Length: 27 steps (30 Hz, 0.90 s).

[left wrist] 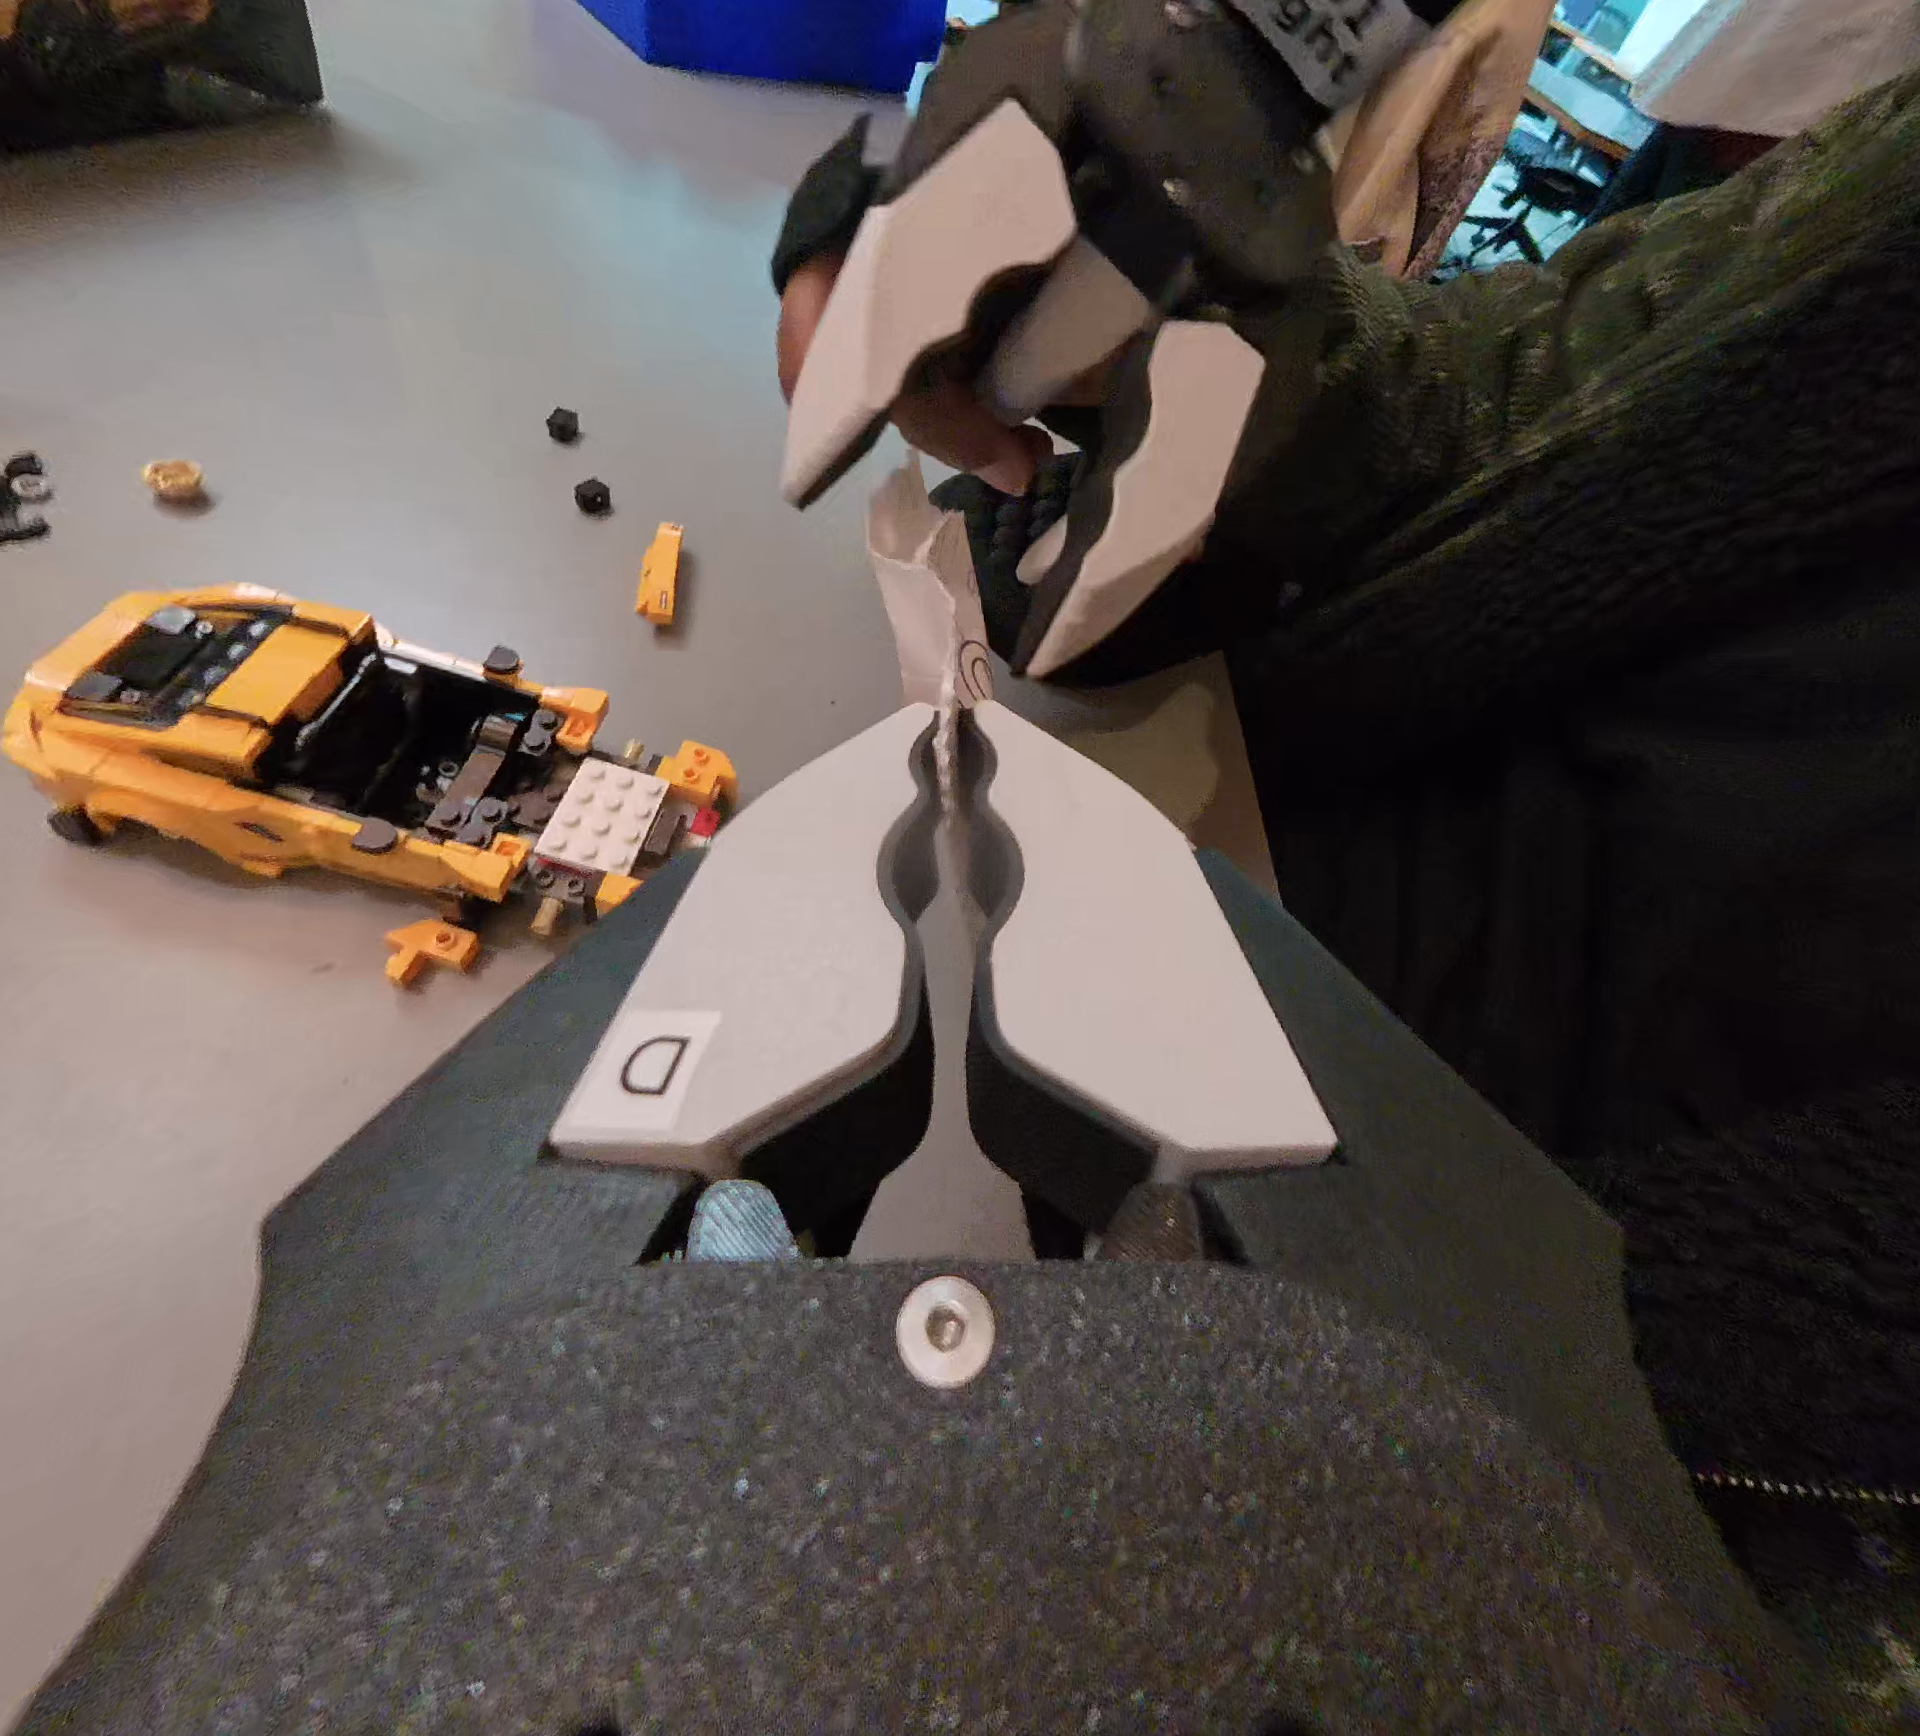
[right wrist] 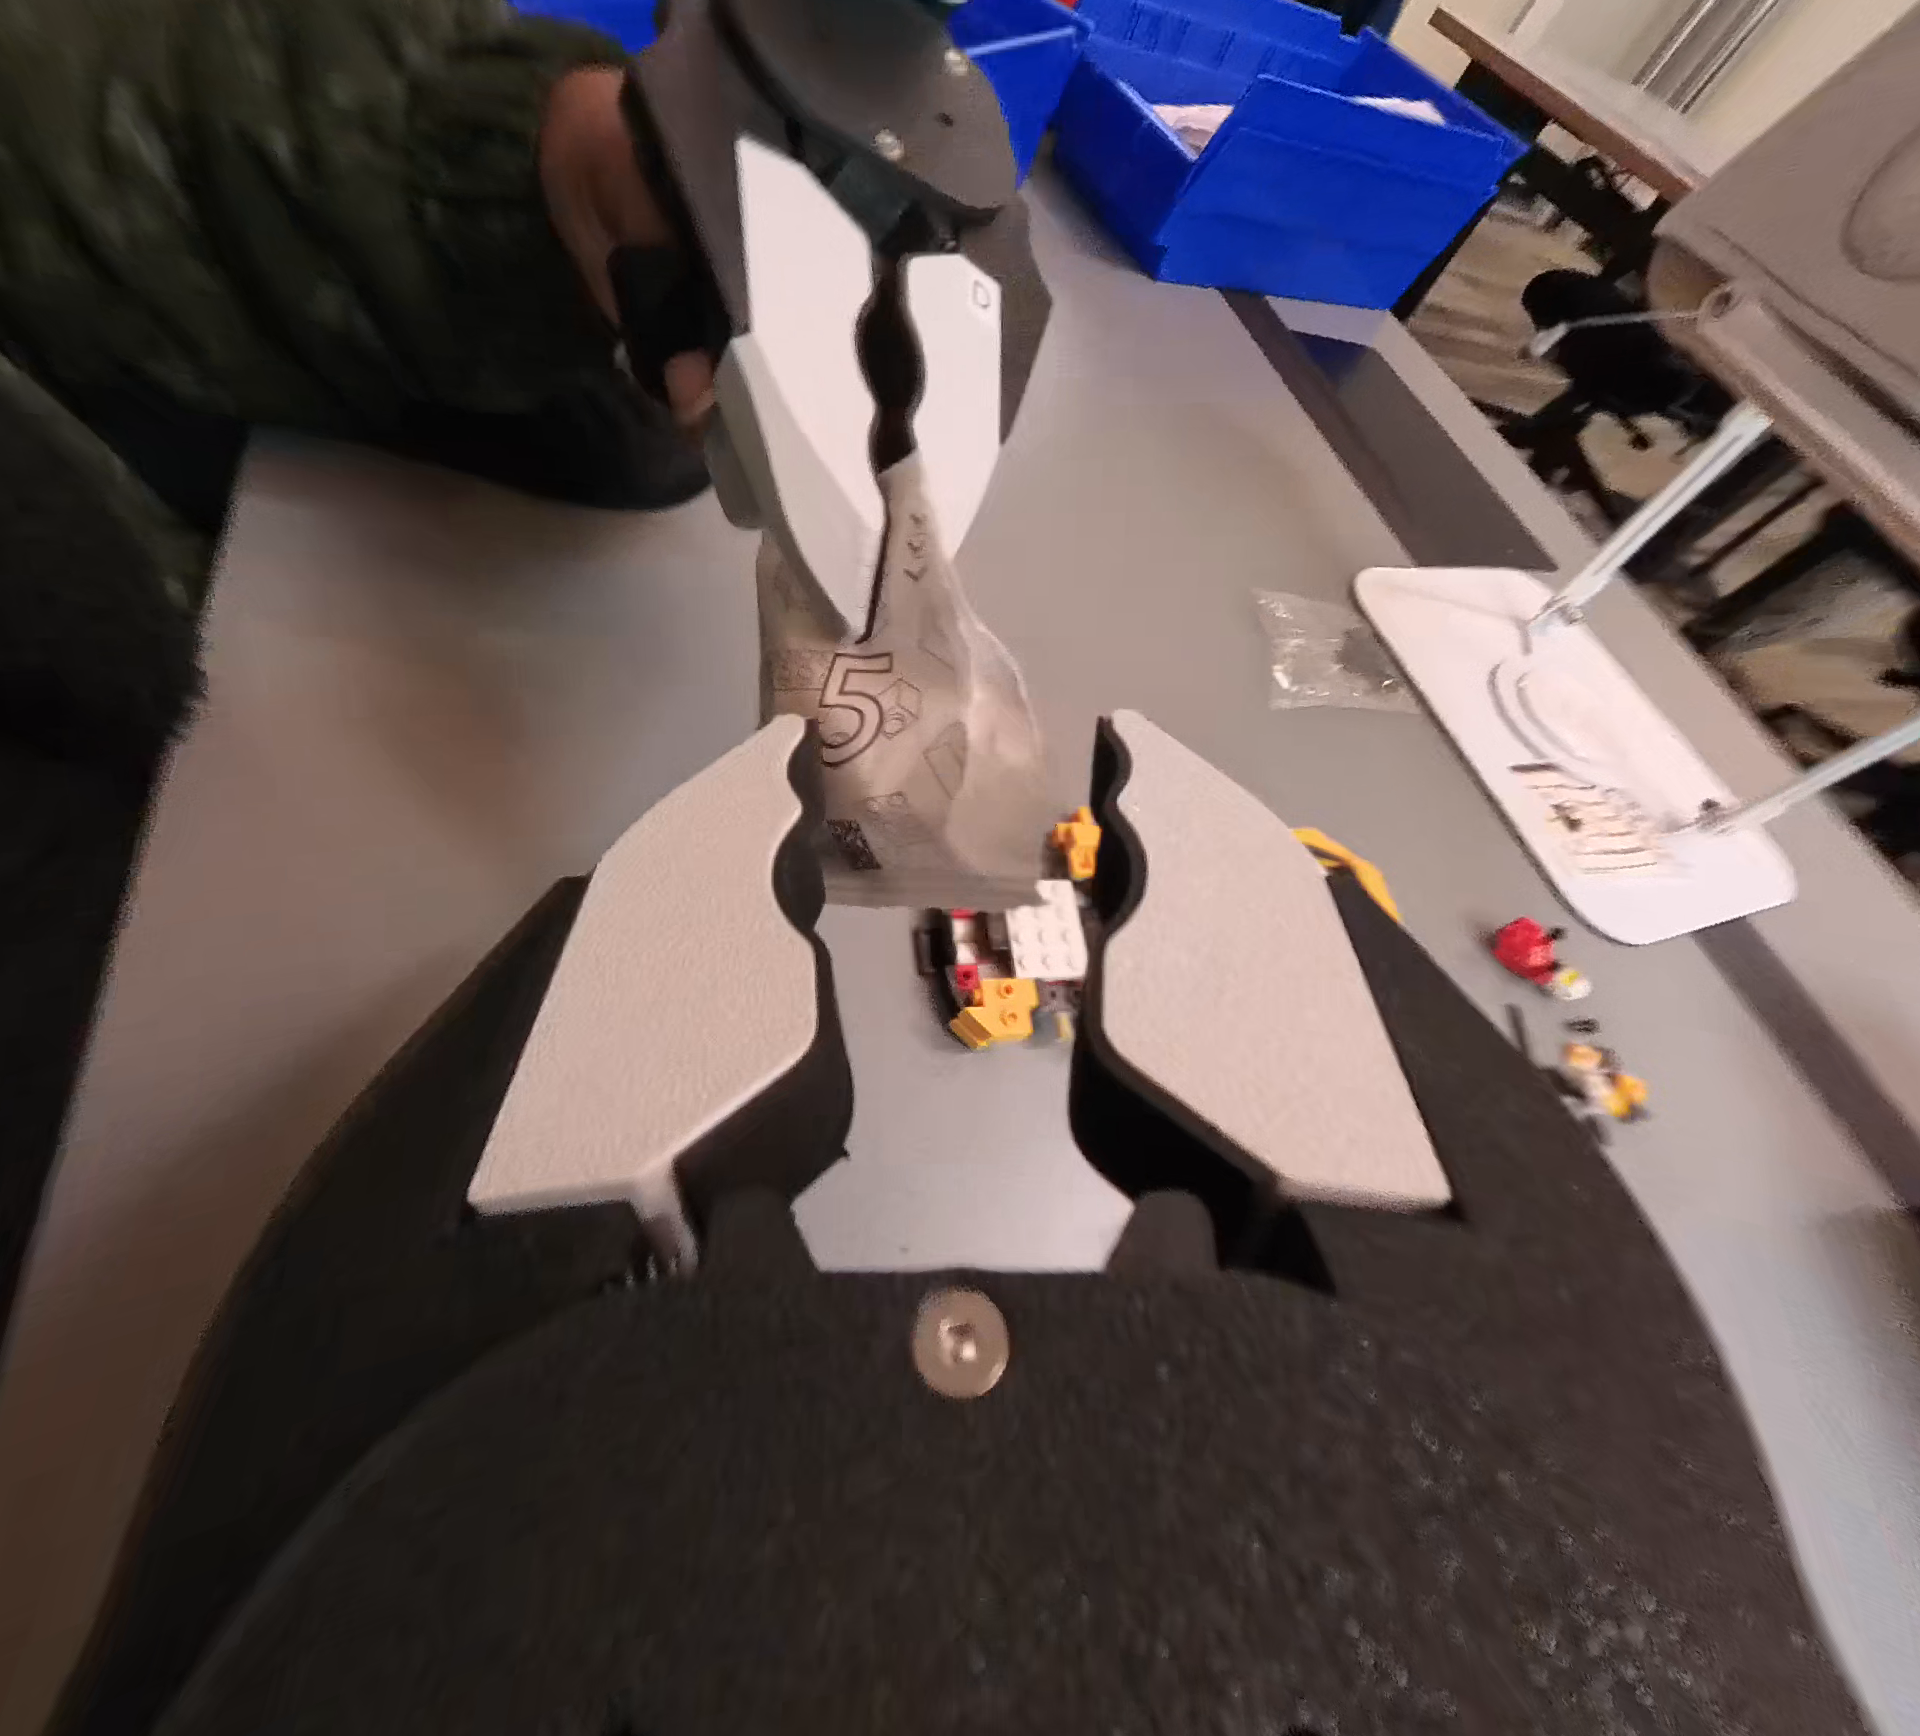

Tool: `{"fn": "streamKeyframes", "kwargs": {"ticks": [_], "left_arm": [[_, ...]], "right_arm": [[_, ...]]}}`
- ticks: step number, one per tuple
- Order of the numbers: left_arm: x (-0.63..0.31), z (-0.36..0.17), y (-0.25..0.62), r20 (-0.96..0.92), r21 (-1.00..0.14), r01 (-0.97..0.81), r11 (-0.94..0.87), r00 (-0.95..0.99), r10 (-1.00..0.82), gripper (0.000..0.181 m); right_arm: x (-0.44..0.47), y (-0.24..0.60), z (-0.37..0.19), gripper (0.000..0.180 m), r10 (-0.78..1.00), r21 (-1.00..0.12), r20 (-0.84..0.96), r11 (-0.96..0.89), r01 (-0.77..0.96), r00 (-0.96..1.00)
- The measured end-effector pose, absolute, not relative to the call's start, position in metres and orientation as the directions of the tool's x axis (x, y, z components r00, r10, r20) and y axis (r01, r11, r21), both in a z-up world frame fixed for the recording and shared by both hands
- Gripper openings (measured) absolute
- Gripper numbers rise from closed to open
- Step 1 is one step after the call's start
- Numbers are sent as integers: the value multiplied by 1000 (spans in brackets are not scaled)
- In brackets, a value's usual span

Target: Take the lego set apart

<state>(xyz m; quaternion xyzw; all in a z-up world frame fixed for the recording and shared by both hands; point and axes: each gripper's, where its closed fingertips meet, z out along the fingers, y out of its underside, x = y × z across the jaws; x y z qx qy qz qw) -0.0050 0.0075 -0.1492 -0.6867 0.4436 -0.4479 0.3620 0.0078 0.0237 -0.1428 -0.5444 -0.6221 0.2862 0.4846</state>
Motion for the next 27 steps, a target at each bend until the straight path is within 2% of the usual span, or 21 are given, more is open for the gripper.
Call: {"fn": "streamKeyframes", "kwargs": {"ticks": [2,4,6,8,12,14,16,18,22,27], "left_arm": [[-3,-146,4,257,-908,-290,-303,188,-948,1],[-1,-143,1,233,-920,-281,-275,172,-957,1],[0,-139,-1,234,-926,-263,-270,159,-959,1],[-1,-136,0,243,-929,-244,-277,160,-957,1],[-2,-129,3,260,-938,-192,-290,166,-951,0],[-2,-128,2,231,-946,-194,-261,165,-959,1],[-4,-130,6,180,-950,-216,-223,203,-963,10],[-4,-137,3,178,-938,-262,-226,193,-965,4],[-3,-170,-2,249,-874,-371,-314,212,-945,0],[-7,-223,-6,328,-760,-509,-403,235,-915,0]], "right_arm": [[12,25,-141,51,984,-922,167,135,364,59],[14,20,-141,45,1000,-945,16,10,327,18],[14,10,-139,23,992,-953,-117,-97,288,-54],[14,7,-131,0,983,-964,-165,-143,226,-82],[13,9,-125,0,981,-969,-180,-163,183,-75],[14,6,-125,0,965,-956,-241,-219,196,-100],[14,5,-132,0,939,-926,-324,-289,243,-117],[14,3,-142,0,898,-881,-419,-369,295,-130],[14,0,-173,0,812,-763,-574,-486,425,-103],[12,-1,-220,0,858,-712,-512,-403,576,-33]]}}
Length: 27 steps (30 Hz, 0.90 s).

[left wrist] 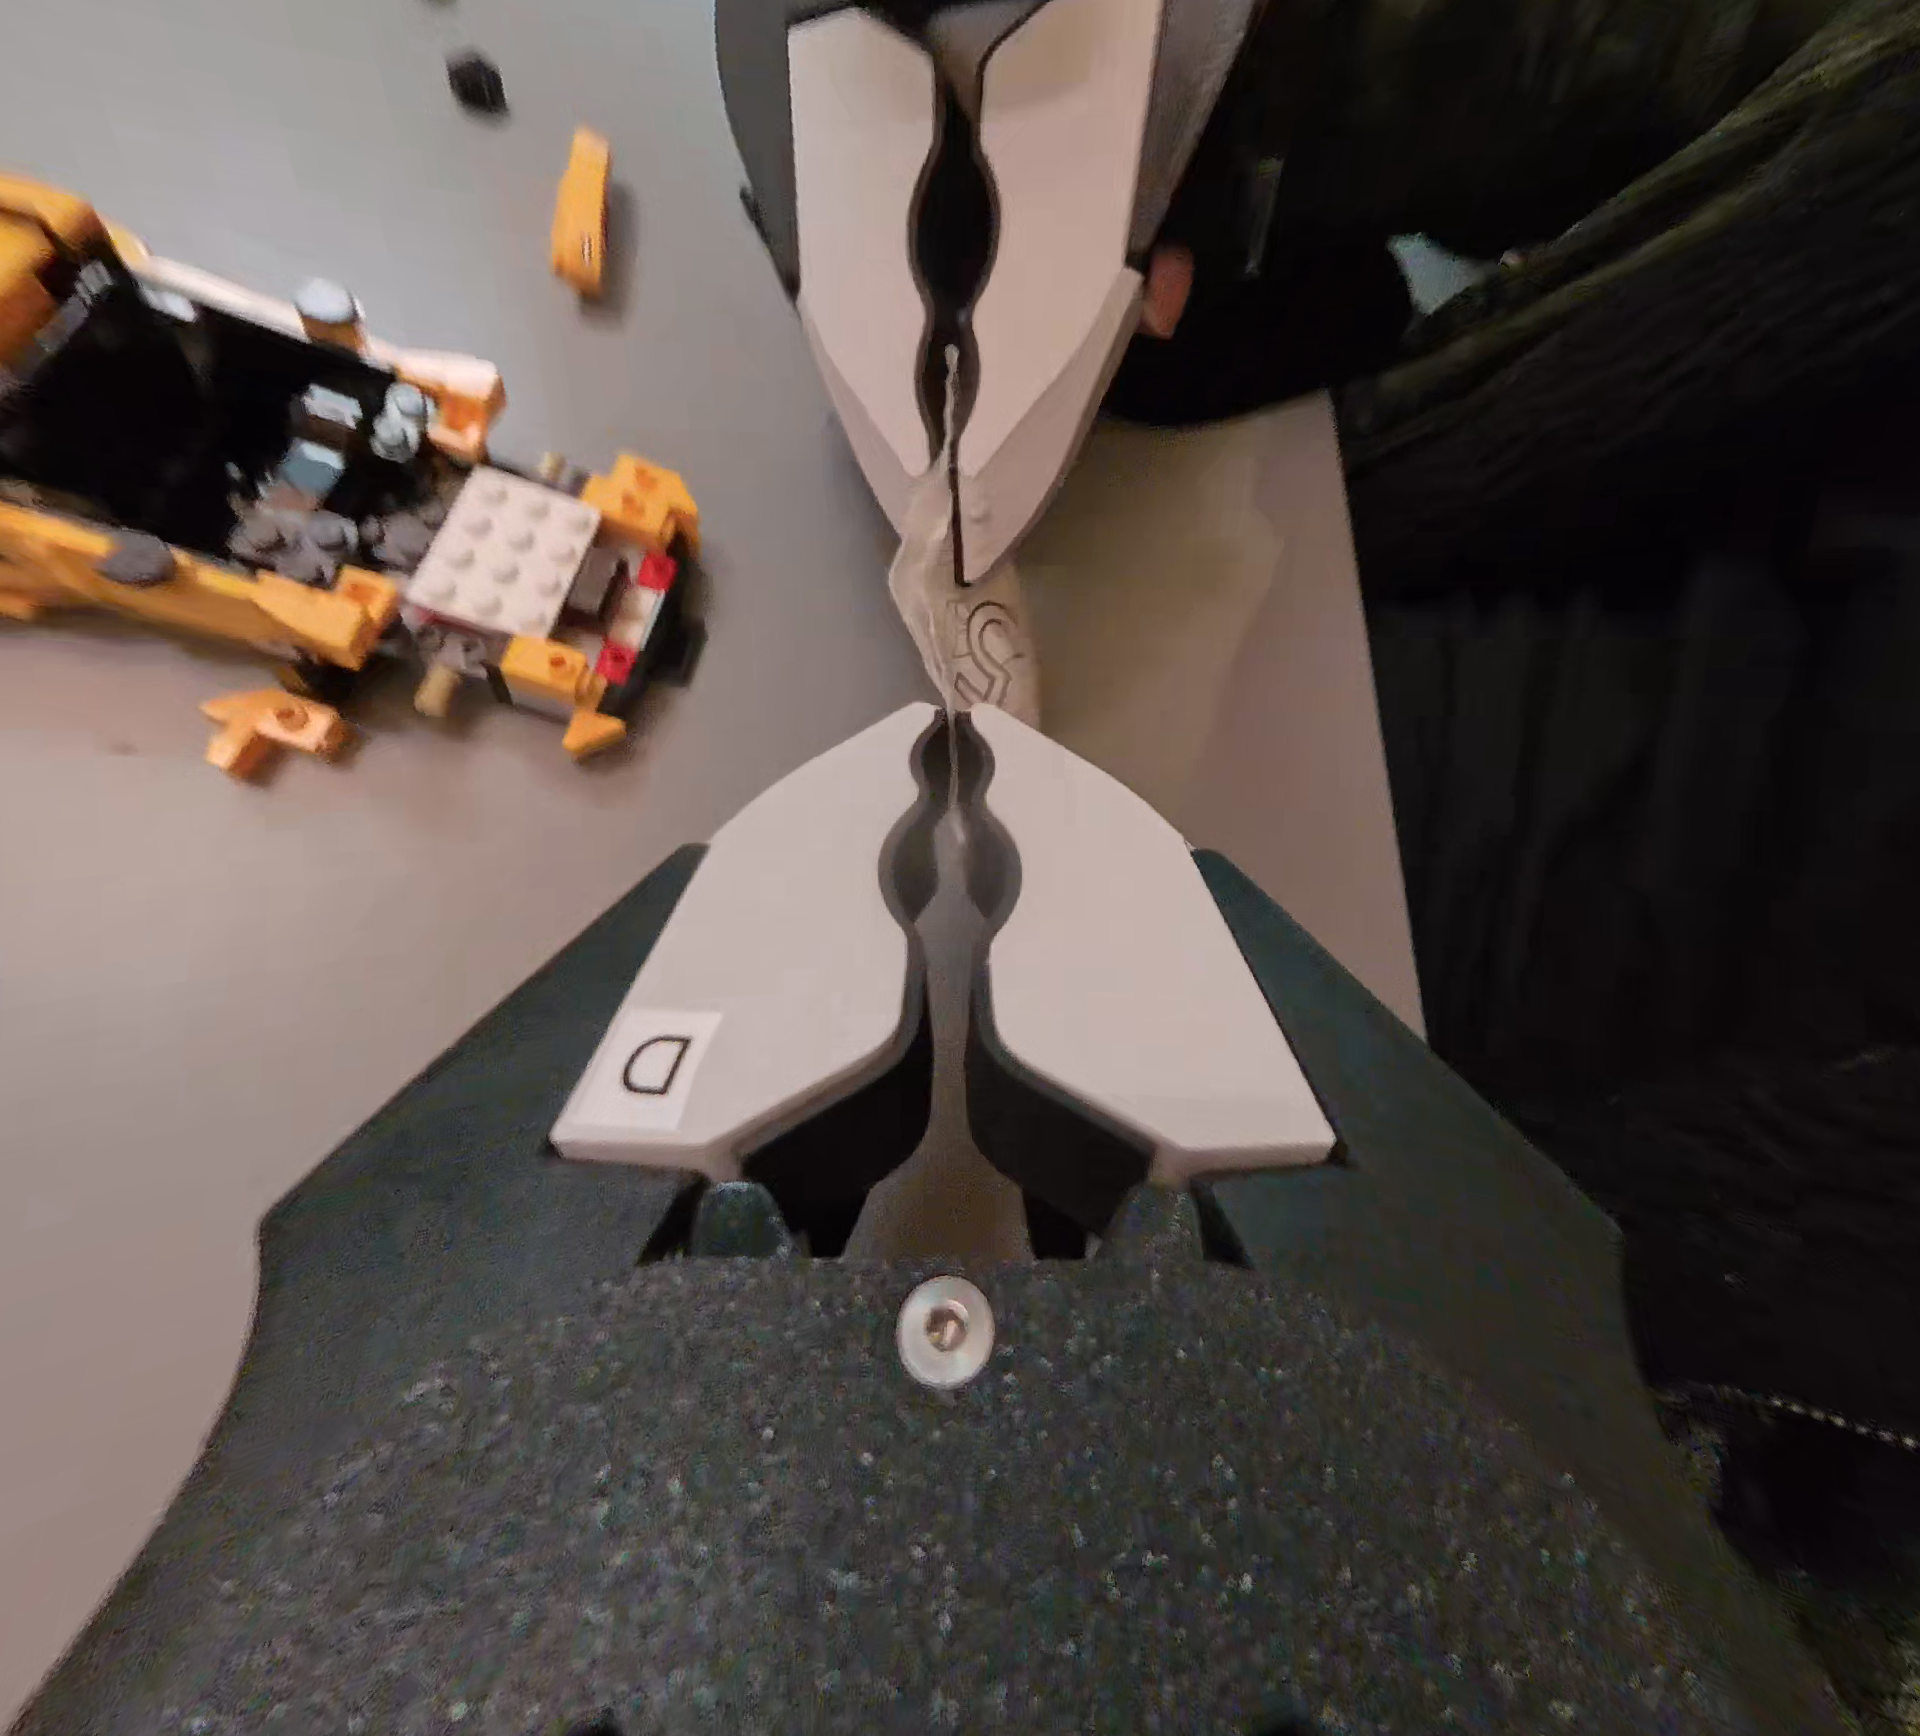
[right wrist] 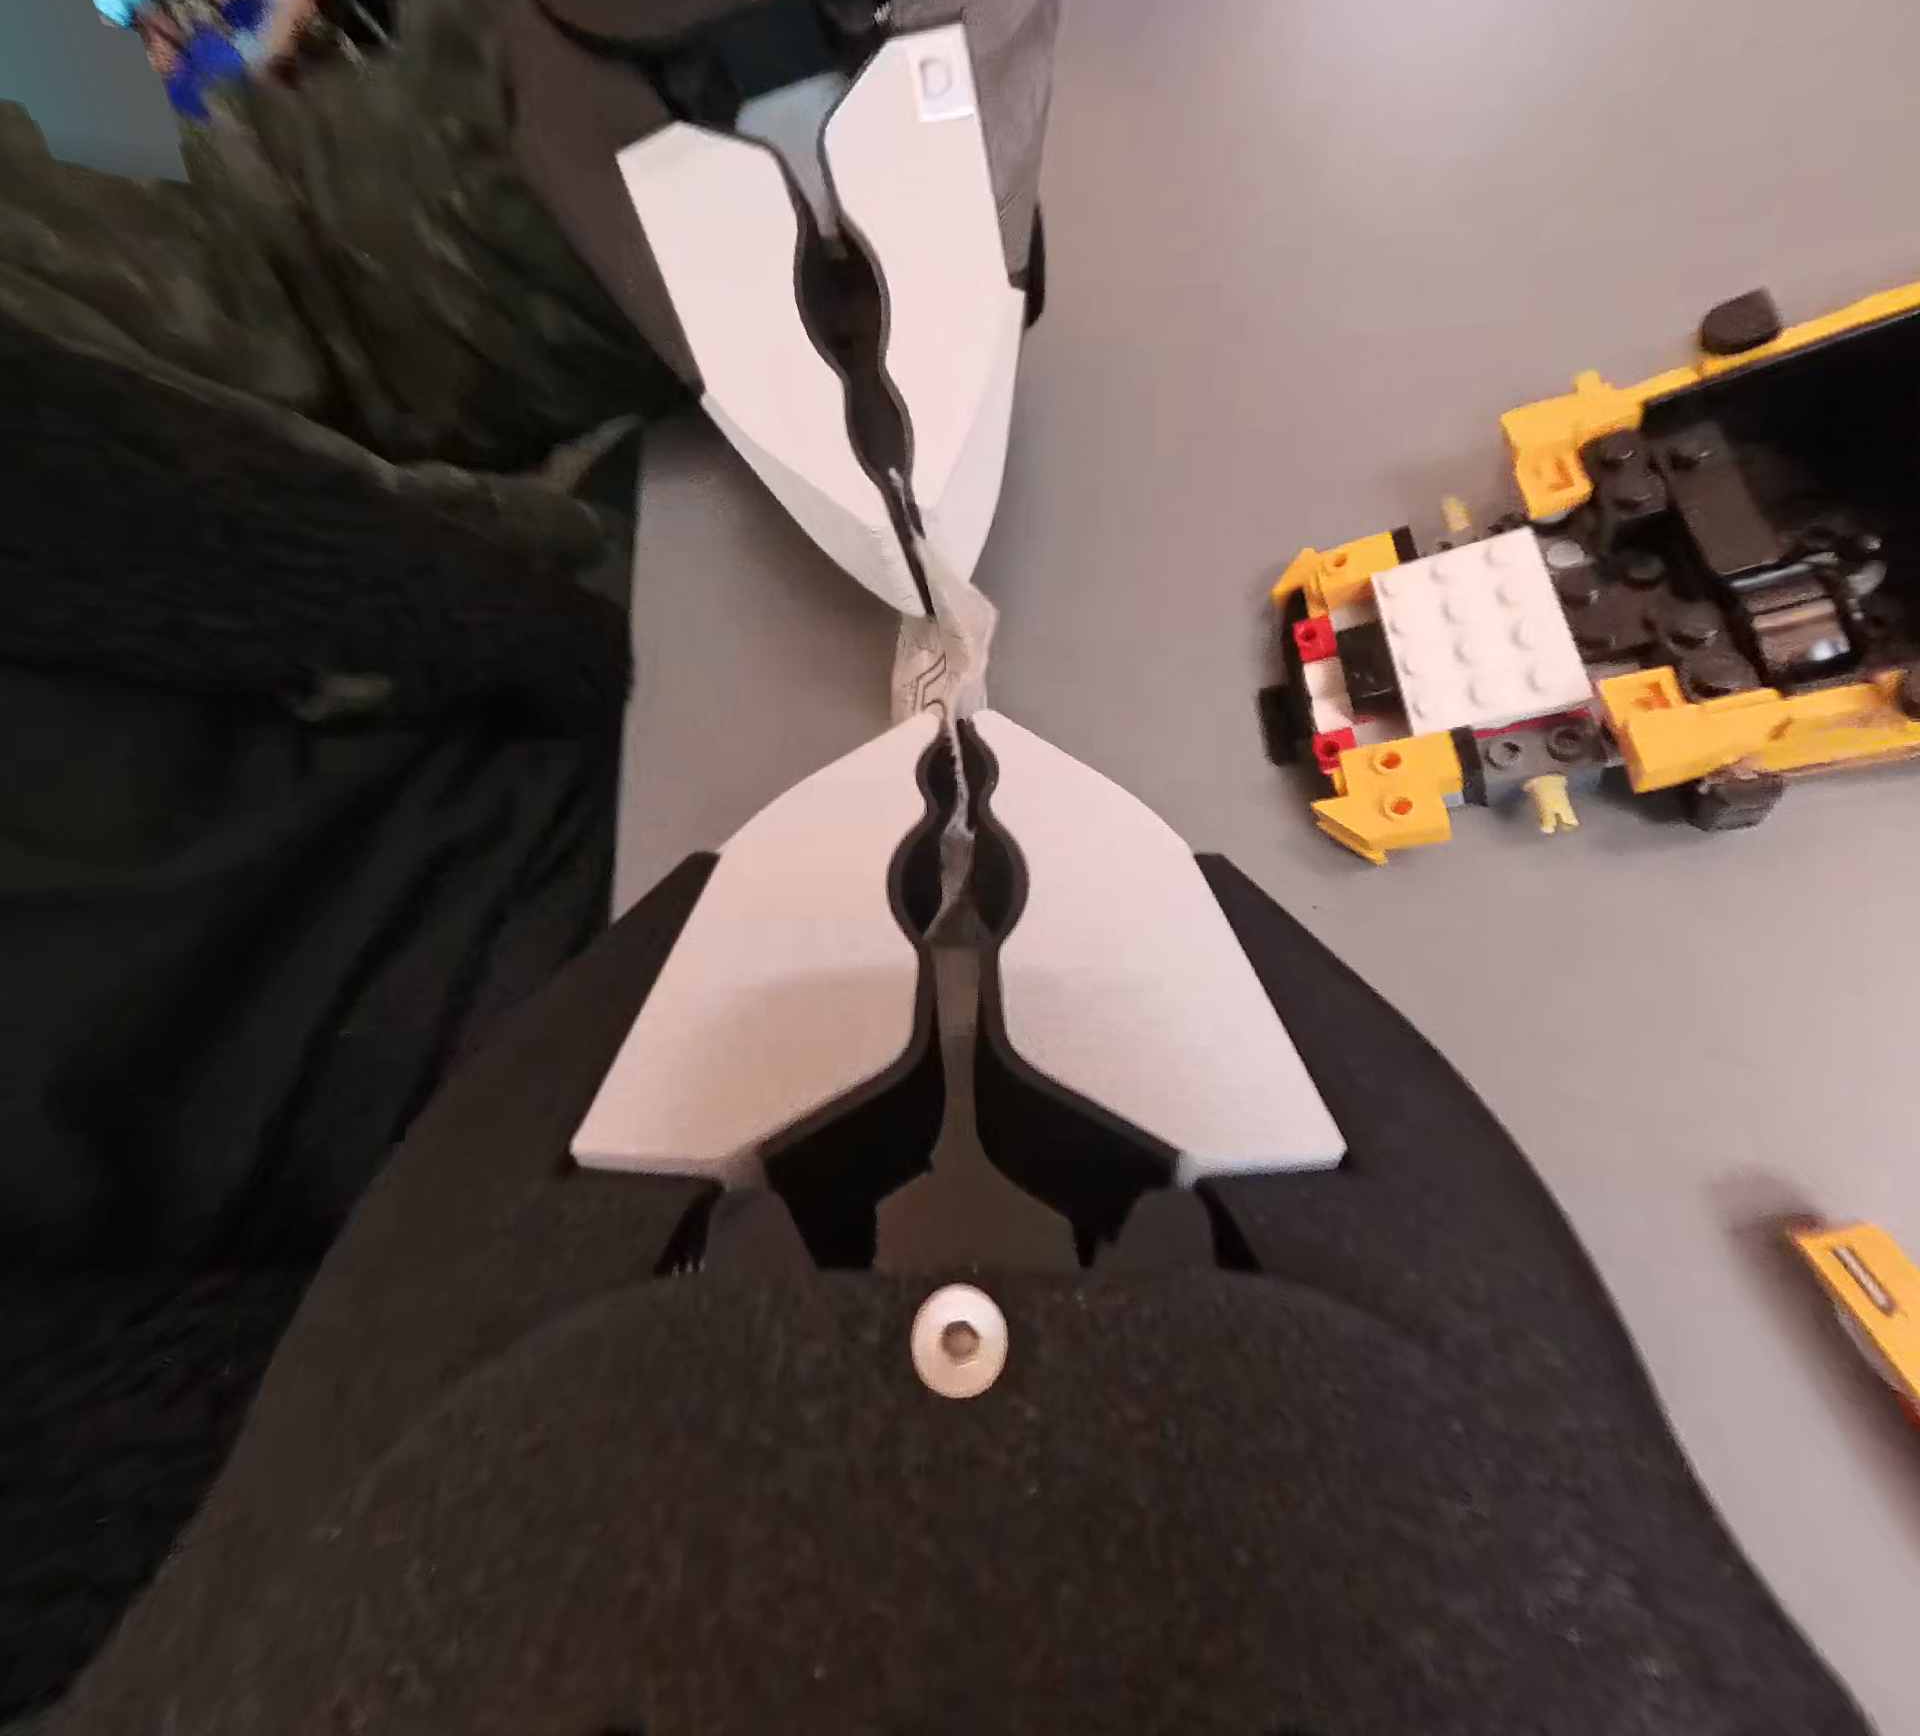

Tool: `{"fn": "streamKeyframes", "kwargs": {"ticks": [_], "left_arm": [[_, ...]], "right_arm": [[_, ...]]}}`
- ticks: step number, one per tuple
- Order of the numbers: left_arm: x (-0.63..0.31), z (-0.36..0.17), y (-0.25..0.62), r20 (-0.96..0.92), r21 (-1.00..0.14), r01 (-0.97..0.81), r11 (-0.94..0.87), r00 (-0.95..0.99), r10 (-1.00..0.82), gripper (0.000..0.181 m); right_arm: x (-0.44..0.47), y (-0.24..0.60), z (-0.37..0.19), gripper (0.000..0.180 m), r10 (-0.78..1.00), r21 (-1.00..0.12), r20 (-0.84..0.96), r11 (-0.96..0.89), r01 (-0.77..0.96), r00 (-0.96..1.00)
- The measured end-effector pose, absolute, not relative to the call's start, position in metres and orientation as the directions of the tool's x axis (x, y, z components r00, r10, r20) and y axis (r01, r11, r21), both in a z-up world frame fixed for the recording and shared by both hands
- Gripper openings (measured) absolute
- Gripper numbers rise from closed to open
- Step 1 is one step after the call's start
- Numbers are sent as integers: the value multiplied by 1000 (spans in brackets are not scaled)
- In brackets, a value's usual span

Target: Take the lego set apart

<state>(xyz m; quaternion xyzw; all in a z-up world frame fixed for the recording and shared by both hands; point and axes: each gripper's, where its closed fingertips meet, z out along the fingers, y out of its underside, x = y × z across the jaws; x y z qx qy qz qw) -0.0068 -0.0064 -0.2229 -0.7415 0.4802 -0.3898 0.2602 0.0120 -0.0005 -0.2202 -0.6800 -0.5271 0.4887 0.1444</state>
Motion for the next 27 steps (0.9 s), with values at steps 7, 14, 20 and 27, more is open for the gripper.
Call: {"fn": "streamKeyframes", "kwargs": {"ticks": [7,14,20,27], "left_arm": [[-13,-251,-4,335,-715,-578,-394,212,-918,0],[-18,-256,0,72,-786,-605,-126,112,-991,0],[-18,-258,0,-194,-778,-611,147,11,-981,0],[-18,-248,5,-108,-825,-564,45,79,-991,0]], "right_arm": [[6,6,-251,0,936,-701,-350,-229,675,-46],[1,11,-255,0,978,-787,74,178,590,-197],[1,12,-256,0,876,-727,372,480,490,-306],[0,15,-244,0,942,-811,229,324,487,-246]]}}
